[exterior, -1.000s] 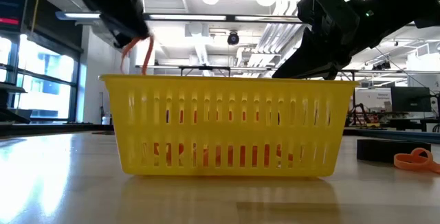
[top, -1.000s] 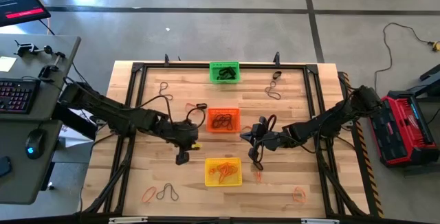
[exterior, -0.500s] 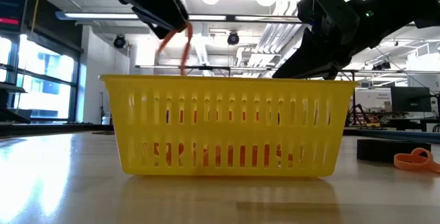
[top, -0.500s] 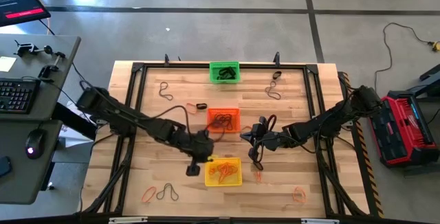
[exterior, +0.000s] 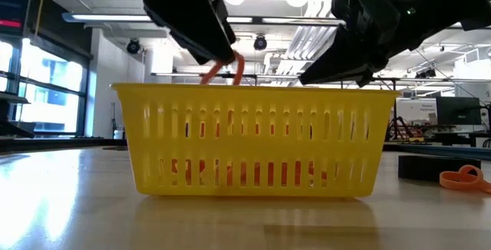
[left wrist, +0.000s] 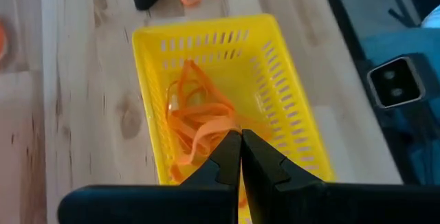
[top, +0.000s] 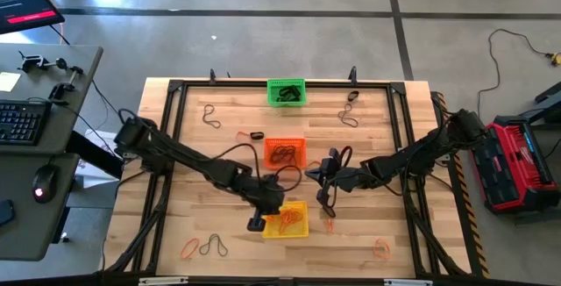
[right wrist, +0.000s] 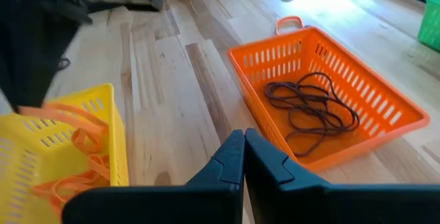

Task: Sort rubber bands into baskets
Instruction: Put the orange rubber band into the yellow bin, then put the purple rubber band into the orange bin

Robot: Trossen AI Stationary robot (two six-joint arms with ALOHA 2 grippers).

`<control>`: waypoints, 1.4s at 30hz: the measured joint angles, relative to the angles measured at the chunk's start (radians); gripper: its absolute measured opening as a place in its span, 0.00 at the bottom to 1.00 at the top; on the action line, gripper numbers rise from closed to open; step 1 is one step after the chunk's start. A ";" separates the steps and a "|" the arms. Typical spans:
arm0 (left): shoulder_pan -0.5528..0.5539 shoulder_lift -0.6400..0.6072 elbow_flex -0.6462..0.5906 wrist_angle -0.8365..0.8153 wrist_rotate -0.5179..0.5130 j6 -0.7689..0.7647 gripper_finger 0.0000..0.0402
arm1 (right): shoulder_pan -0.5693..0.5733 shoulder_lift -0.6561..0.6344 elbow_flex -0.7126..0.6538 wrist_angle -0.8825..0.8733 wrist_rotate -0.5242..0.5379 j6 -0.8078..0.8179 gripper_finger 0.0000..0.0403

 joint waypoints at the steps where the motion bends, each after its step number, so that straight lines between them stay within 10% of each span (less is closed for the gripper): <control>1: 0.000 0.006 0.000 -0.001 -0.008 0.001 0.00 | 0.000 0.000 0.000 0.004 0.000 -0.007 0.00; 42: -0.015 0.027 -0.004 -0.142 -0.152 0.096 0.24 | 0.000 0.000 0.000 0.002 -0.007 -0.008 0.00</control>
